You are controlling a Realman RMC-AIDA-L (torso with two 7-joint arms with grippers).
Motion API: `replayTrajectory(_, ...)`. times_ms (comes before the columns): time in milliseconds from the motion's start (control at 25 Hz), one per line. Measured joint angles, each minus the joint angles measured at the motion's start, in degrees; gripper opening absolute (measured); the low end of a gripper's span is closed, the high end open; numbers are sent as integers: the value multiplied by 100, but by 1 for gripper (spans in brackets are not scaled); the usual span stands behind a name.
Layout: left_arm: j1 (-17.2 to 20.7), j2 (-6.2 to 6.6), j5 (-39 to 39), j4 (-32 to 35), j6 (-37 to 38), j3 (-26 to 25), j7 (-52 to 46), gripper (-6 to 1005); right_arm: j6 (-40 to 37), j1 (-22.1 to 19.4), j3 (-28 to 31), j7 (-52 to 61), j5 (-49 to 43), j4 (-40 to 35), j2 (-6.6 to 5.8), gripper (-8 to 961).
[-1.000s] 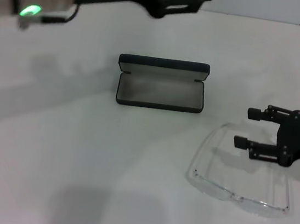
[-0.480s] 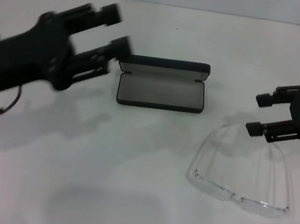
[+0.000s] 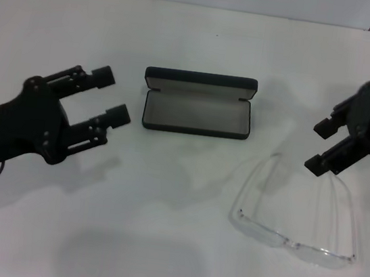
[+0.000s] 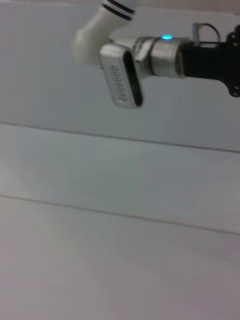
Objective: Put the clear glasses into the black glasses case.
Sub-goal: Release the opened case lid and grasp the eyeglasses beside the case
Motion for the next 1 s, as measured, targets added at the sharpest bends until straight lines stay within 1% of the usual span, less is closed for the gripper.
replayTrajectory(40, 11, 0, 24, -29, -8, -54, 17, 665, -85, 162, -71, 70, -162, 6, 39, 750)
replayTrajectory(120, 13, -18, 115, -78, -12, -184, 34, 665, -338, 591, -404, 289, -575, 42, 152, 750)
replayTrajectory(160, 4, -32, 160, -91, -12, -224, 36, 665, -338, 591, -404, 289, -575, 42, 152, 750)
replayTrajectory(200, -3, -42, 184, -99, -13, -241, 37, 665, -498, 807, -734, 428, -788, 67, 224, 750)
replayTrajectory(240, -10, -48, 194, -101, -13, -242, 38, 665, -536, 876, -942, 500, -854, 83, 251, 750)
replayTrajectory(280, -21, -57, 201, -105, -14, -244, 44, 665, -554, 948, -1340, 639, -921, 121, 289, 750)
replayTrajectory(400, -37, -75, 220, -110, -16, -245, 57, 664, -348, 952, -2035, 927, -921, 227, 311, 750)
replayTrajectory(560, -46, -82, 292, -111, -55, -248, 62, 664, 48, 909, -2650, 1118, -823, 465, 327, 751)
replayTrajectory(640, -48, -81, 356, -112, -89, -249, 62, 664, 225, 860, -2889, 1220, -710, 545, 328, 751)
replayTrajectory(840, -113, -74, 679, -102, -252, -252, 65, 663, 508, 741, -3247, 1376, -185, 544, 327, 751)
replayTrajectory(1000, -171, -3, 1059, -80, -368, -264, 27, 663, 714, 702, -3651, 1535, -98, 517, 327, 751)
